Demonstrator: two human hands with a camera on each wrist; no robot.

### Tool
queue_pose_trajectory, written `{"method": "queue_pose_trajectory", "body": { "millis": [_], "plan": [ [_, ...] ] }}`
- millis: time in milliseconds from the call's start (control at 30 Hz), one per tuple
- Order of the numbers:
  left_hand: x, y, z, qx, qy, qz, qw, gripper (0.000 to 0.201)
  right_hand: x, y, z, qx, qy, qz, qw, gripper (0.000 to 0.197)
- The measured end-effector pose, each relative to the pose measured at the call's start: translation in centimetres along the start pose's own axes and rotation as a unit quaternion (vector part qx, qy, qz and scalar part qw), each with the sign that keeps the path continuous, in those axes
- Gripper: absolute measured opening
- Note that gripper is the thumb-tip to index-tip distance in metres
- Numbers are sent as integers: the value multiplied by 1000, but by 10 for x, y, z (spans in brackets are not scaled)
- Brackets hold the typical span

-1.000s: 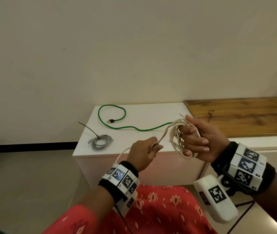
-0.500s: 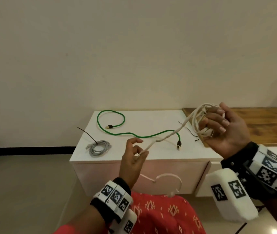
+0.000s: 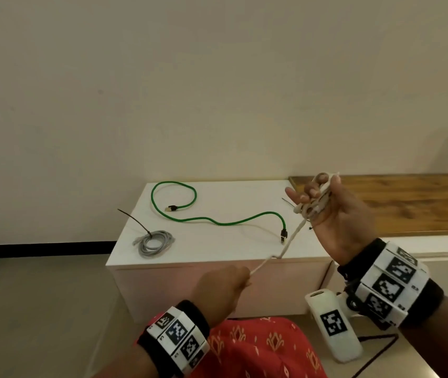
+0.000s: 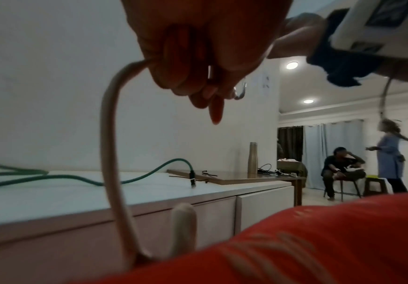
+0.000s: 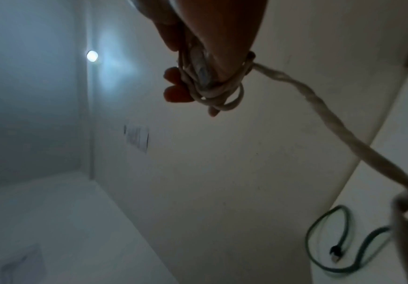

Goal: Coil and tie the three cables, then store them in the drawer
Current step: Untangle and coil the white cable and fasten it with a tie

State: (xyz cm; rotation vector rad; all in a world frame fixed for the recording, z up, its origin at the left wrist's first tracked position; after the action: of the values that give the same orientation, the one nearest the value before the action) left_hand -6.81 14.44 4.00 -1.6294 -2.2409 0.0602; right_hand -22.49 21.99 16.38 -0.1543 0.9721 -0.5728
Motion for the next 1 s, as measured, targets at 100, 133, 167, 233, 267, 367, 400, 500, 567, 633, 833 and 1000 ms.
{"method": "queue_pose_trajectory", "body": {
  "millis": [100,133,167,233,267,367,400,500,567,633,833,1000],
  "plan": [
    [16,3,3,-30,-106,52,993,33,12,5,-4,25,172,5,985,28],
    [17,2,5,-31,-129,62,989,45,15,6,-7,24,272,5,962,27],
    [18,2,4,-17,-141,68,987,53,18,7,-8,10,386,-1,922,26],
    [21,1,-5,30,-147,89,985,53,27,11,-7,-53,600,-12,798,25],
    [22,1,-9,61,-148,112,981,45,34,14,-7,-87,676,-11,732,25],
    [27,3,-26,111,-164,129,972,14,47,18,-10,-137,758,41,637,23],
    [27,2,-32,126,-168,119,970,10,50,20,-10,-150,762,66,626,21],
    [20,-1,-49,190,-150,72,968,10,59,24,-4,-205,774,114,589,25],
    [13,-2,-56,225,-125,50,965,25,61,26,3,-243,780,118,565,37],
    [7,-3,-64,245,-84,36,965,36,63,29,4,-270,776,144,552,44],
    [-21,-15,-72,230,76,-12,970,50,71,34,-7,-239,523,346,741,45],
    [-39,-15,-52,142,236,-55,960,28,51,28,5,-204,285,377,857,42]
  ]
}}
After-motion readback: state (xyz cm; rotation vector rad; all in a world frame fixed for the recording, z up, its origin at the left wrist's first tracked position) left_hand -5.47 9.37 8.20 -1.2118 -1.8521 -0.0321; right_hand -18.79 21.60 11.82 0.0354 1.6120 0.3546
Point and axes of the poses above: each hand's wrist, its own y-axis away from the middle knuckle, its own z-axis out of the palm, x = y × z, the point moved 5 cm from there along -y, towards the middle knuckle, and after that the axes turned 9 degrees about -x, right-handed, at the moved point
